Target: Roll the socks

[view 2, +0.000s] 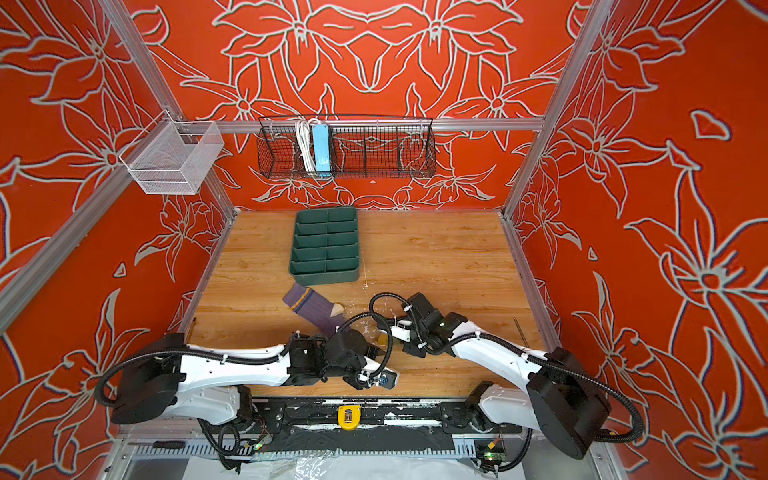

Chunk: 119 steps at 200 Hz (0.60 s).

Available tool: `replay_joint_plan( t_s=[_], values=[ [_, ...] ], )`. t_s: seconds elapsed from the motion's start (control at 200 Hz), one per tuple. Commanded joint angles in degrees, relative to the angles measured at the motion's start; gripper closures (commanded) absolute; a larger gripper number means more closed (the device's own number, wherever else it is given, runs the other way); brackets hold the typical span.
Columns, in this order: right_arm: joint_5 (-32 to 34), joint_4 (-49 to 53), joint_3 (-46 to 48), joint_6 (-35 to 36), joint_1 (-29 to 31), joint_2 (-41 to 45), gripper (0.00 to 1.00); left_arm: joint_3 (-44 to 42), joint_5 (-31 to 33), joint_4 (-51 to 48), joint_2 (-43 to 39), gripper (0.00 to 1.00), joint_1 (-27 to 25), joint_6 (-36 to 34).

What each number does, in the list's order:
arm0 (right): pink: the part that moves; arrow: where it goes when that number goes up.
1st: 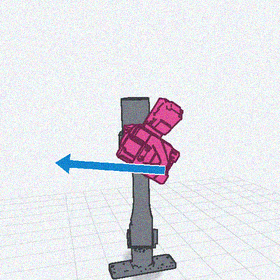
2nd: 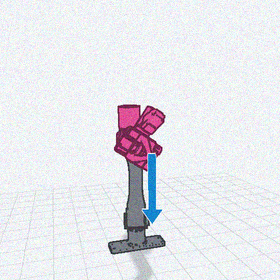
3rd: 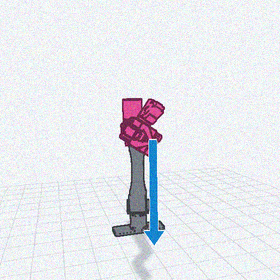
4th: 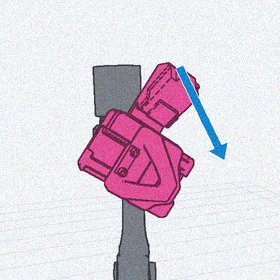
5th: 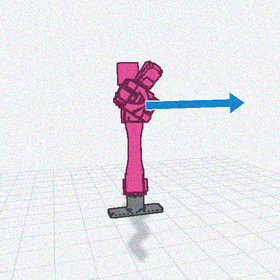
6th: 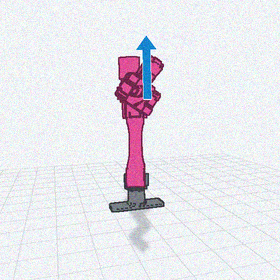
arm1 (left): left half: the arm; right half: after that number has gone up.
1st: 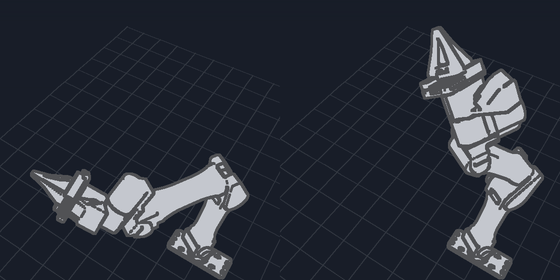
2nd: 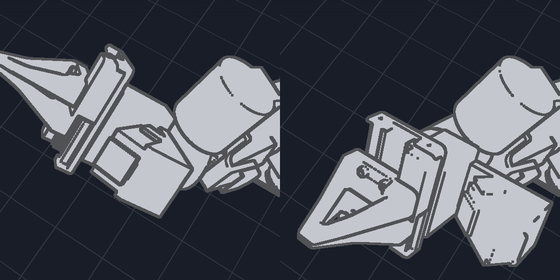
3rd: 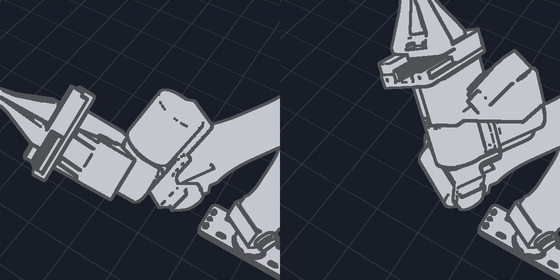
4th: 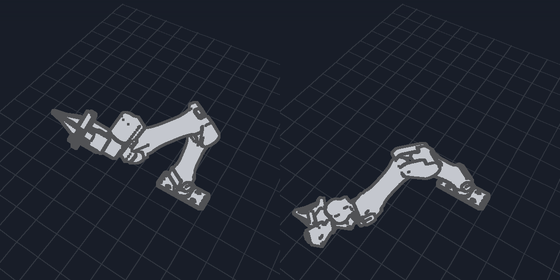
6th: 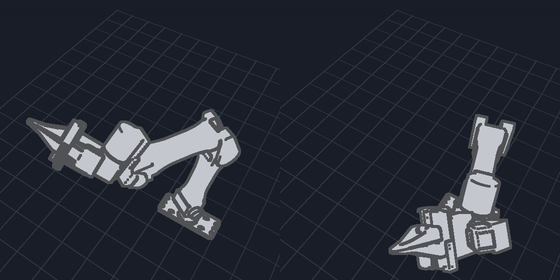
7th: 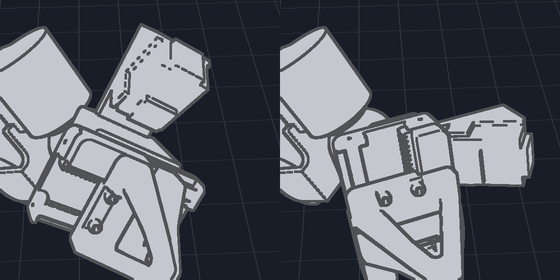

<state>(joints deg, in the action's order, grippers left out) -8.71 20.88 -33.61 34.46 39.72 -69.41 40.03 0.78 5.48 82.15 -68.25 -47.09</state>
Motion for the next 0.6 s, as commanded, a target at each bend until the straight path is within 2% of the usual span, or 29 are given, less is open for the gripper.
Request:
replay_joint_plan(
  t_s=[0.0,0.105,0.17,0.25,0.44,0.591],
  values=[
    [-2.4,2.1,-1.1,-0.4,-0.3,0.0,1.00,-0.8,8.5,15.1,4.9,0.43,-0.1,1.0],
    [-5.4,5.3,-2.1,0.0,-0.5,-1.0,1.00,-0.7,15.9,23.9,10.3,0.43,-1.5,-0.3],
    [-7.8,8.5,-3.7,0.0,-0.7,-2.2,1.00,0.0,20.9,27.1,13.4,0.43,-1.6,-1.3],
    [-10.8,10.4,-4.3,-0.6,-0.8,-3.2,1.00,0.1,24.2,29.1,15.8,0.43,-1.5,-2.2],
    [-15.9,9.4,-4.4,-0.8,-1.3,-2.4,1.00,-0.6,26.6,28.6,19.1,0.44,-1.6,-1.0],
    [-18.2,8.6,-4.2,-0.9,-1.8,-1.2,1.00,-0.2,27.5,29.0,21.9,0.56,-1.5,-0.4]
  ],
)
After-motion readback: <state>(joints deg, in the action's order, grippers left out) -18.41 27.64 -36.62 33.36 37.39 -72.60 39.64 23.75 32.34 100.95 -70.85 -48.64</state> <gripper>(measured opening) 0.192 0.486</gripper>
